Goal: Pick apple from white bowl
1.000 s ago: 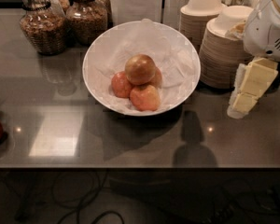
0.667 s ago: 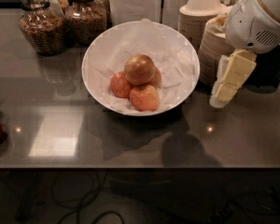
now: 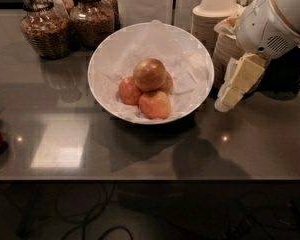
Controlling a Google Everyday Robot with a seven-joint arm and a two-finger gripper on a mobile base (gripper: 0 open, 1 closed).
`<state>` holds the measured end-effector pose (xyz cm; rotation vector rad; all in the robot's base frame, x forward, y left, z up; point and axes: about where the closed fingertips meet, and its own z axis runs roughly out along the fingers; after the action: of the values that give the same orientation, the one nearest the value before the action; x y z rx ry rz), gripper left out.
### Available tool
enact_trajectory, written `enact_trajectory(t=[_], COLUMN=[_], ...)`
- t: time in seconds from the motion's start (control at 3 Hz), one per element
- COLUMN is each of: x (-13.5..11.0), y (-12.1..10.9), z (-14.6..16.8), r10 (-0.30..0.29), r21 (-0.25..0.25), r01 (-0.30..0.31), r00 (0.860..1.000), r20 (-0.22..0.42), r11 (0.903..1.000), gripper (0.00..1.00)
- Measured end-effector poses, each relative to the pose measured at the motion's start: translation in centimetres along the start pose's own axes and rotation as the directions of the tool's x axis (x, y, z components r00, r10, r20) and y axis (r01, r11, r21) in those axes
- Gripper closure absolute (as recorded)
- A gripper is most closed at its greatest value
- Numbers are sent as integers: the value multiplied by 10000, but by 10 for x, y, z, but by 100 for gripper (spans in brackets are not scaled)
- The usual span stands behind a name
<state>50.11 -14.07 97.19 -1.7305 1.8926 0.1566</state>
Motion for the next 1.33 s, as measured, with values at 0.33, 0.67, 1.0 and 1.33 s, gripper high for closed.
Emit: enact_trajectory(t=[0.33,0.67,1.0,1.33], x=[-21,-37,-53,-64], y=[-22,-36,-34,-28], z=[29,56,84,103], r10=[-37,-15,-9,-61], r21=[-85,-496,-1204,-1717], r01=[52,175,497,813], r00=[9853,9523,9270,9167], r20=[1711,3052,3751,3995], r11=[10000,9986,9915,9818], gripper=[0,0,0,0])
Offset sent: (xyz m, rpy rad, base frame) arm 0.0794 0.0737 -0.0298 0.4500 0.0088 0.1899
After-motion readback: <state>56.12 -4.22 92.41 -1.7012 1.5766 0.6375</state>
